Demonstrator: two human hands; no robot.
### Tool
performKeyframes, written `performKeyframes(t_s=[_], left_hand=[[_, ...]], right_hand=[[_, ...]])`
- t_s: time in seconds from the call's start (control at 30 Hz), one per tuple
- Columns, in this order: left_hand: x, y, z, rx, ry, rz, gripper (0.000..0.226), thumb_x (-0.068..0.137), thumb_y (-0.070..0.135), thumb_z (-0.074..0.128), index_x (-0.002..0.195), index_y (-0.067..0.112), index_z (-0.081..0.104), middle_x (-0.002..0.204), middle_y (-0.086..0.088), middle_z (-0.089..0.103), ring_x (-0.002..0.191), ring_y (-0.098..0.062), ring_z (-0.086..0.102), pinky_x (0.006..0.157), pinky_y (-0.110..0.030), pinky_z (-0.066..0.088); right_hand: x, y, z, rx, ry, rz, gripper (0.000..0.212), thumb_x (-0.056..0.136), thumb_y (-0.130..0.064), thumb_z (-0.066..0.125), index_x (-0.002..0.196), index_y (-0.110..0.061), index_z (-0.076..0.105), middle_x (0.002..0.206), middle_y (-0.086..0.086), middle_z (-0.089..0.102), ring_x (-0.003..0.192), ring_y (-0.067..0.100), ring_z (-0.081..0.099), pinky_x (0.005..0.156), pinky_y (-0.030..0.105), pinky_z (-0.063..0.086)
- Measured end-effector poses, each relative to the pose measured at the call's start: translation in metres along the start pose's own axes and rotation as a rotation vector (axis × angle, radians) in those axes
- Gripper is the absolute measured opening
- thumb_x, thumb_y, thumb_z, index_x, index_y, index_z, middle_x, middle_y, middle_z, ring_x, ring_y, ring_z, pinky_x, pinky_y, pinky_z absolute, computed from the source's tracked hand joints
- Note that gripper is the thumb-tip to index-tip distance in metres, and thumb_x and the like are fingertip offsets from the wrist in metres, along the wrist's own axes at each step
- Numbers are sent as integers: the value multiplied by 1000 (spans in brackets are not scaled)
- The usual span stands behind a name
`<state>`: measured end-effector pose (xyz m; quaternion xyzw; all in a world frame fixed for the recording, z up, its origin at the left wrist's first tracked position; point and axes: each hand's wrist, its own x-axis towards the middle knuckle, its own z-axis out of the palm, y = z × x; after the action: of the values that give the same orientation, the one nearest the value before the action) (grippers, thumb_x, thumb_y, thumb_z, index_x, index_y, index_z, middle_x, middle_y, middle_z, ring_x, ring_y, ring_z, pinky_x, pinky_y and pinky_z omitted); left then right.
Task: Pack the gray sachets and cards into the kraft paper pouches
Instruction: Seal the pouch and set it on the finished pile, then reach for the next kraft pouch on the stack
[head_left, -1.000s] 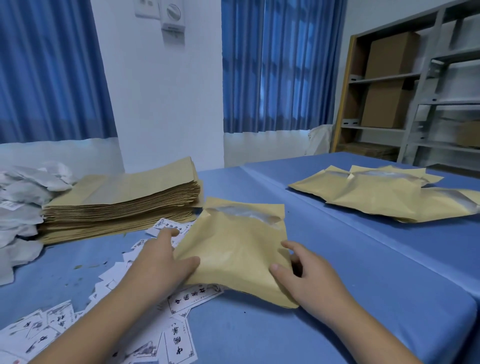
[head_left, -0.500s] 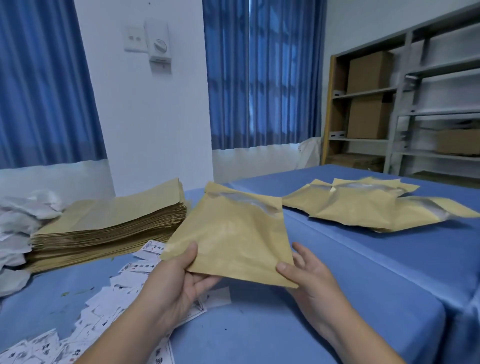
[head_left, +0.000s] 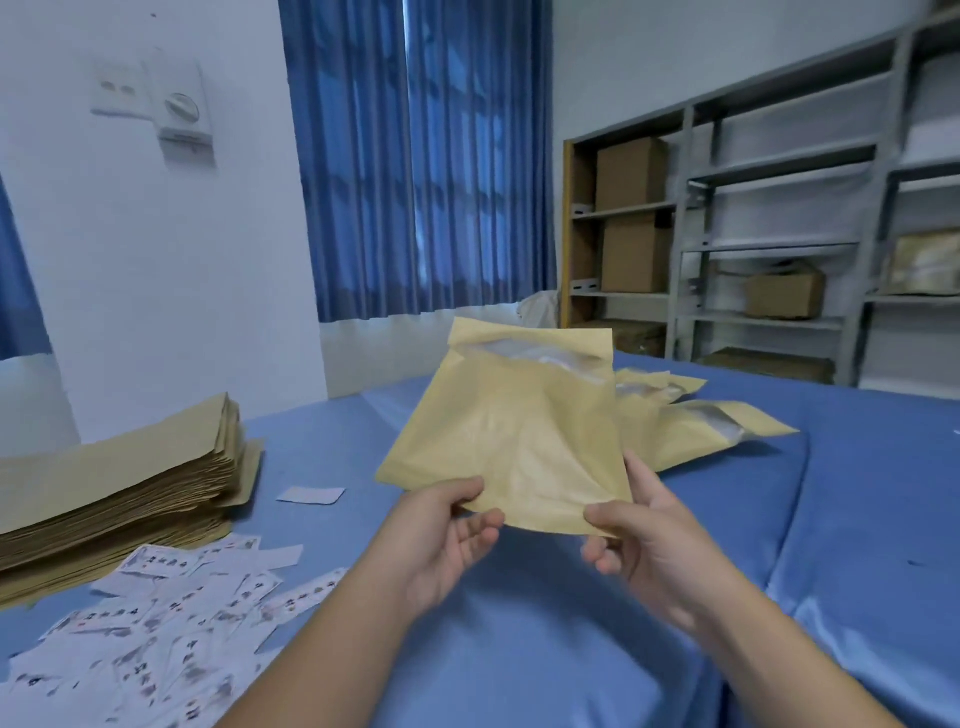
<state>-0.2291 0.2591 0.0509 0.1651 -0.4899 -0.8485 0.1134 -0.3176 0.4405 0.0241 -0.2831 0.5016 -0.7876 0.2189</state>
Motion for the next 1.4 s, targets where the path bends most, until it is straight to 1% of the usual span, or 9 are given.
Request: performKeyframes(t_s=[0.1,0.17,0.27,0.43,0.53,0.67,0.97,1.2,1.4], left_hand=[[20,-3,51,-80,-63,14,6,95,-2,49,89,0,50,60,-14,65,48,-19,67,39,-21,50],[32,-7,85,-167,-115,33,3,95,-2,48,98,-2,50,89,-23,65,66,-30,72,48,-28,56],[45,-19,120,-224,-139,28,25,97,8,46,121,-2,46,134,-21,49,88,-36,69,68,-39,59],[41,-47,120,-167,-194,-73,10,95,13,52,104,11,53,126,-15,56,82,-37,72,65,-39,60],[37,-51,100,-154,-149,-97,12,93,13,55,105,10,55,119,-14,61,82,-38,72,66,-39,58],[34,-45,69,-151,-37,-69,11,92,15,55,102,10,57,106,-11,64,75,-31,71,63,-34,52],[6,-1,-39,-113,194,51,12,87,17,59,98,14,61,85,-3,63,57,-17,60,52,-27,43],[-54,47,-152,-60,408,209,14,88,17,59,101,11,62,90,-6,64,62,-20,64,54,-28,46],[-116,79,-241,110,581,337,21,91,20,59,110,15,64,104,-7,71,88,-26,71,67,-34,51]], right_hand=[[-1,-19,-28,69,138,-86,57,86,14,46,122,-30,56,80,6,68,47,18,58,40,20,46],[3,-33,-46,116,241,-159,49,88,13,45,115,-26,58,76,4,67,51,16,61,44,19,49],[15,-49,-80,239,427,-207,31,91,11,45,111,-11,56,84,7,70,62,18,68,53,21,54],[25,-45,-146,379,743,-39,22,96,2,49,118,6,49,114,26,57,85,28,65,61,28,60],[28,-30,-156,344,803,41,14,96,1,47,110,5,49,106,25,54,82,29,62,51,28,58],[41,-4,-125,319,678,192,7,95,-1,47,90,2,52,90,19,56,77,31,63,47,30,58],[78,57,21,207,304,424,10,90,-8,55,92,-1,61,71,11,60,56,24,68,51,26,55],[88,92,136,171,6,512,7,89,-8,57,89,-4,62,69,10,61,55,22,65,51,25,53],[93,117,210,149,-136,516,11,91,-11,56,97,-4,62,68,11,67,60,25,68,49,26,53]])
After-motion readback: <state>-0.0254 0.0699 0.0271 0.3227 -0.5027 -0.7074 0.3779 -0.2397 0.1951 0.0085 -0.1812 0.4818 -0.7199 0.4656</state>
